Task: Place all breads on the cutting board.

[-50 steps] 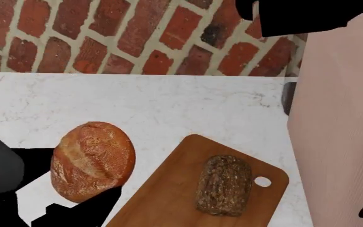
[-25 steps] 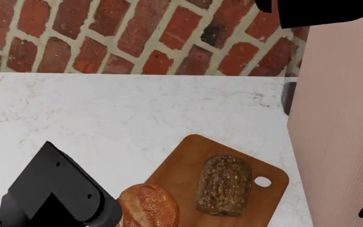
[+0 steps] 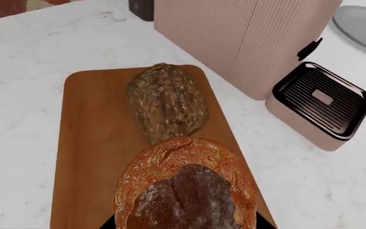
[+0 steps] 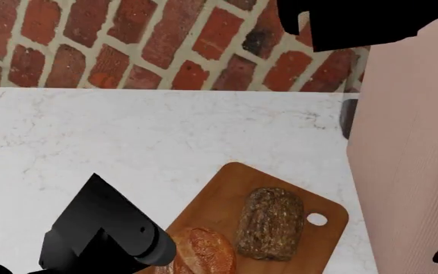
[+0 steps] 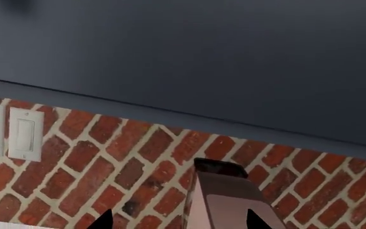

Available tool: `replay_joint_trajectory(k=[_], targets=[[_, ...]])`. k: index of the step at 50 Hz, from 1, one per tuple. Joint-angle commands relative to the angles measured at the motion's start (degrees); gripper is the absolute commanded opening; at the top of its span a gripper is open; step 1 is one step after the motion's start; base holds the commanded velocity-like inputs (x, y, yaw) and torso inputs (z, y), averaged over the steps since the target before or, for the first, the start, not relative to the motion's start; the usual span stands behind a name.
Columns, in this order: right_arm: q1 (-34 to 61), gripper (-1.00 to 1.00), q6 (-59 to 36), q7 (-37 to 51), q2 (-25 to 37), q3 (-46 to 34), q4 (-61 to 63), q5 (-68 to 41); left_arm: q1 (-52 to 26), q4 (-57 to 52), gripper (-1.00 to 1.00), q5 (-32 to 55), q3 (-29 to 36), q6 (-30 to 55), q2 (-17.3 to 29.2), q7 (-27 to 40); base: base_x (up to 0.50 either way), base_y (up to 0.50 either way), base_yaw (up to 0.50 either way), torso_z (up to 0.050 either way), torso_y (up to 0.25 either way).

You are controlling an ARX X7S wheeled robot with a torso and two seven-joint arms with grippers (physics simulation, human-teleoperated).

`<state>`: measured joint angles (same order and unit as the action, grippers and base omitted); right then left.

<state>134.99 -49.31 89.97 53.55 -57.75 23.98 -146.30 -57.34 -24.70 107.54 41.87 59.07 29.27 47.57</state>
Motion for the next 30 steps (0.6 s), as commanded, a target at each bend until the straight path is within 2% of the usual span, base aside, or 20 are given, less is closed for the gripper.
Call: replay_joint_trajectory(k=[1, 30], targets=[[-0.1, 1.0, 1.0, -0.1, -0.3, -1.1, 0.5, -0.1, 1.2, 2.0, -1.0, -2.0, 0.5, -0.9, -0.2, -1.8, 0.0, 0.0, 0.0, 0.0, 0.0], [-2.0, 1.0, 2.3, -1.7, 0.4, -1.9, 1.6, -0.1, 3.4, 4.3, -1.0, -7.4, 3.1, -0.2, -0.4, -5.5, 0.0, 0.0, 0.0, 0.0, 0.0]])
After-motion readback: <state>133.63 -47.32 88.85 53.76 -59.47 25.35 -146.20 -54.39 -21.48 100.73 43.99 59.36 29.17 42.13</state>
